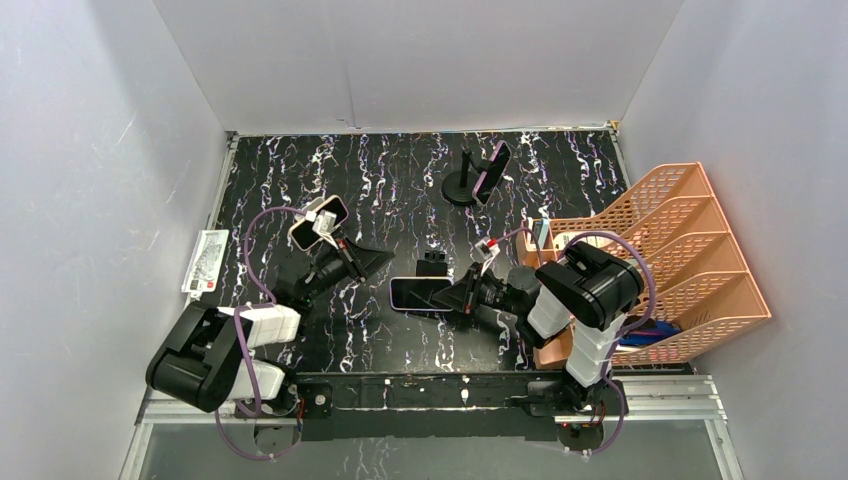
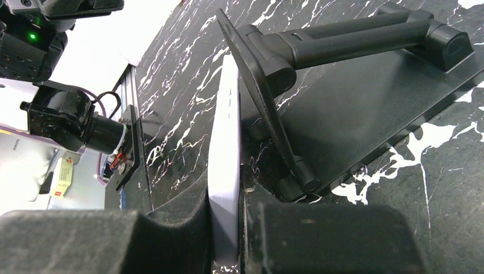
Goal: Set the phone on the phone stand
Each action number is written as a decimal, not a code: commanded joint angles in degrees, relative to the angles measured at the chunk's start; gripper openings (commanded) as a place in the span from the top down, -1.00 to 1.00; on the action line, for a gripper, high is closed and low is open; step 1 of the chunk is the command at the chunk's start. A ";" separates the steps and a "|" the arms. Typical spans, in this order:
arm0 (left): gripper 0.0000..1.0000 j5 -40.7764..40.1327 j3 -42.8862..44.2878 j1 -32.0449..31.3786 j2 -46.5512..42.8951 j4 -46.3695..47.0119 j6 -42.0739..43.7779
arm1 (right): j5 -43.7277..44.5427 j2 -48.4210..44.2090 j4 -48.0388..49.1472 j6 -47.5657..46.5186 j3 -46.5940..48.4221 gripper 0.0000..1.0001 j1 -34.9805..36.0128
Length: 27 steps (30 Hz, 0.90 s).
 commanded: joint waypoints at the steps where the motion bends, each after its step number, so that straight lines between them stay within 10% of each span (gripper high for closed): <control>1: 0.95 -1.98 -0.24 -0.37 -0.38 1.76 1.01 | -1.52 -1.76 15.78 -3.78 -1.23 0.97 0.32; 27: 0.93 -5.31 -1.57 -0.30 -0.76 1.32 2.68 | -10.32 -12.86 15.98 -6.32 4.17 0.97 -10.80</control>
